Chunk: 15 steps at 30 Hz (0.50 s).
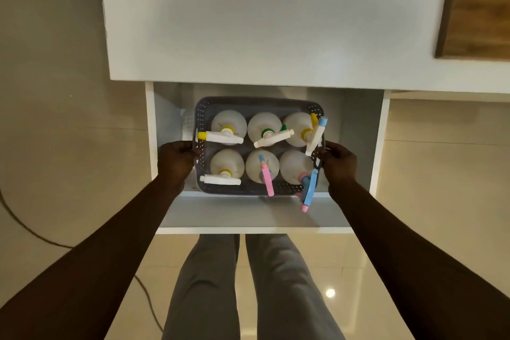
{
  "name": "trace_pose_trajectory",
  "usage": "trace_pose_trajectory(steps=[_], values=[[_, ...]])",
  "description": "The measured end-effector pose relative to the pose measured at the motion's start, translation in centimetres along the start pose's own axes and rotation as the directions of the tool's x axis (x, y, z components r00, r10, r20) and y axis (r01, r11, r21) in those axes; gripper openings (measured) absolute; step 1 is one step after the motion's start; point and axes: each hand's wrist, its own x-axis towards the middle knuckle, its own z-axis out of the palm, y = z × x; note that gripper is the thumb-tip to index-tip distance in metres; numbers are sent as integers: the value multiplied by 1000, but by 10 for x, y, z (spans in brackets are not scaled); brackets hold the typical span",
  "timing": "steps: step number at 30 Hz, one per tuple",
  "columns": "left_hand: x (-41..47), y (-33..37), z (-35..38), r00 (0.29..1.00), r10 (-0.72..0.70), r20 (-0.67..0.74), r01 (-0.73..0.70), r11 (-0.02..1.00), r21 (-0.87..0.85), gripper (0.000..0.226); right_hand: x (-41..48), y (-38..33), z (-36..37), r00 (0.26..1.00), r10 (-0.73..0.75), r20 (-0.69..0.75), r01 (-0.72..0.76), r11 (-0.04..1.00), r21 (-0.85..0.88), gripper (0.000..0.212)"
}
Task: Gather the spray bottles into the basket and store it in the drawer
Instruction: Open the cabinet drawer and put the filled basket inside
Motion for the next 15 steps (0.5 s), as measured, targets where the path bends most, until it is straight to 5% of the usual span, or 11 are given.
trace_pose_trajectory(steps=[15], values=[[35, -13, 17, 998, -57, -8, 57, 995, 80, 23, 29, 5, 20, 1000, 13, 17, -13, 1000, -8, 30]])
